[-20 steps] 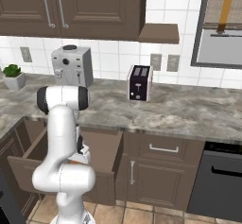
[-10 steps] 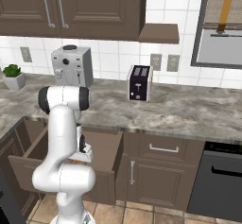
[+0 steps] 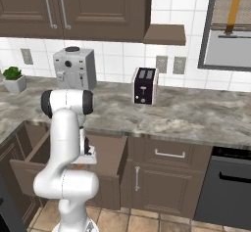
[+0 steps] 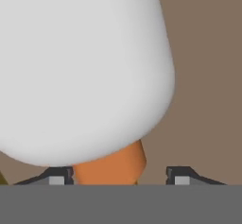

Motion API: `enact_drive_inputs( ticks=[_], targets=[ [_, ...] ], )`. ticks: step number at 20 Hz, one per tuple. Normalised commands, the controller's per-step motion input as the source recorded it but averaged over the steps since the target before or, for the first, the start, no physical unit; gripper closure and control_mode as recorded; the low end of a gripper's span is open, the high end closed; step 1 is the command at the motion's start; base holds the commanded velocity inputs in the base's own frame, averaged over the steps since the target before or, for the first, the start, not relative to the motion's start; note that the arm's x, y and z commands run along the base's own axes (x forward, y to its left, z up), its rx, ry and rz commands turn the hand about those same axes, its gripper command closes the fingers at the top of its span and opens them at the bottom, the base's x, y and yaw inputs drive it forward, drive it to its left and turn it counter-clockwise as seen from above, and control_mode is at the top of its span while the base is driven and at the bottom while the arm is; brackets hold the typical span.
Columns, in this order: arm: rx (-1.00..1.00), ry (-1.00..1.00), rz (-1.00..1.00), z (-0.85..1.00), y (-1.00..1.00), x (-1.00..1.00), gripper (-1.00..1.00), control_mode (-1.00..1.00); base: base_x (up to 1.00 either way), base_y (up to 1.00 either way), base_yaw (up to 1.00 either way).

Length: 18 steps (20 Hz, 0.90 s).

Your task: Restock the sink supplies by placing the sponge and soap dispenser on the counter and next to the sink. Make sure the soap dispenser is upright.

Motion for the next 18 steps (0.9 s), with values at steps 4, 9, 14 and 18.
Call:
enact_drive_inputs(
  ticks=[4,9,14,18],
  targets=[
    [0.02,0.0,0.19,0.0,0.0,0.0,1.0,-1.0,0.0,0.0,0.0],
    [0.03,-0.08,0.14,0.24,0.0,0.0,1.0,-1.0,0.0,0.0,0.0],
    [0.07,-0.03,0.15,0.64,0.0,0.0,1.0,-1.0,0.0,0.0,0.0],
    [0.08,0.0,0.16,0.81,-0.12,-0.04,1.0,-1.0,0.0,0.0,0.0]
  ],
)
